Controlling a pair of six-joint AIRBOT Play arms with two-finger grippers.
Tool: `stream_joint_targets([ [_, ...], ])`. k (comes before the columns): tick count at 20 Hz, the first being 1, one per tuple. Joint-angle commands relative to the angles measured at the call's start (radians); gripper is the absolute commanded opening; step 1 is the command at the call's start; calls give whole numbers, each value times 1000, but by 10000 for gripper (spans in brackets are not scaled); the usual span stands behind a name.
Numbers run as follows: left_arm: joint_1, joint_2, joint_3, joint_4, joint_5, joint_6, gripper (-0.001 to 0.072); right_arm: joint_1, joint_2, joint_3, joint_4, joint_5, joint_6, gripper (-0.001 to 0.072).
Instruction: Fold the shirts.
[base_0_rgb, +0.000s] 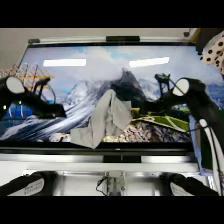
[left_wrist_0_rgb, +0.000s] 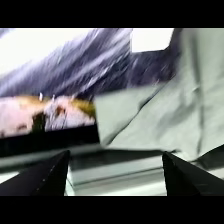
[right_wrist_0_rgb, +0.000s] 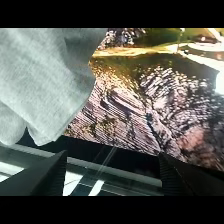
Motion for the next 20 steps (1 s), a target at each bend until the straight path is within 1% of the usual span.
stream_joint_targets([
  [1, 77, 80, -344, -129, 114, 30, 713, 0, -137, -5, 116, -44, -78, 687],
  [2, 71, 79, -419, -194, 172, 51, 713, 0, -164, -5, 134, -55, -84, 683],
  [5, 31, 79, -552, -329, 341, 58, 711, 0, -209, -5, 158, -72, -98, 681],
  [7, -18, 79, -574, -333, 396, 58, 711, 0, -219, -6, 179, -90, -105, 681],
  [9, -56, 75, -571, -344, 455, 57, 693, 0, -225, -6, 192, -120, -104, 681],
  [10, -63, 70, -571, -358, 480, 54, 553, 0, -232, -6, 203, -132, -103, 681],
  [11, -69, 61, -571, -369, 505, 54, 505, 7, -244, -6, 214, -145, -103, 681],
  [12, -77, 49, -571, -372, 521, 55, 504, 17, -258, -6, 216, -155, -103, 681],
  [13, -80, 37, -571, -371, 529, 58, 478, 30, -274, -6, 220, -165, -103, 681],
  [15, -80, 29, -570, -371, 544, 77, 293, 76, -307, -6, 230, -200, -103, 681],
  [18, -80, 30, -554, -370, 544, 127, 61, 144, -338, -6, 229, -293, -92, 671],
  [19, -79, 32, -539, -367, 542, 150, 39, 158, -336, -5, 228, -312, -93, 465],
  [20, -74, 39, -520, -361, 542, 155, 39, 164, -330, 0, 228, -311, -92, 122],
])
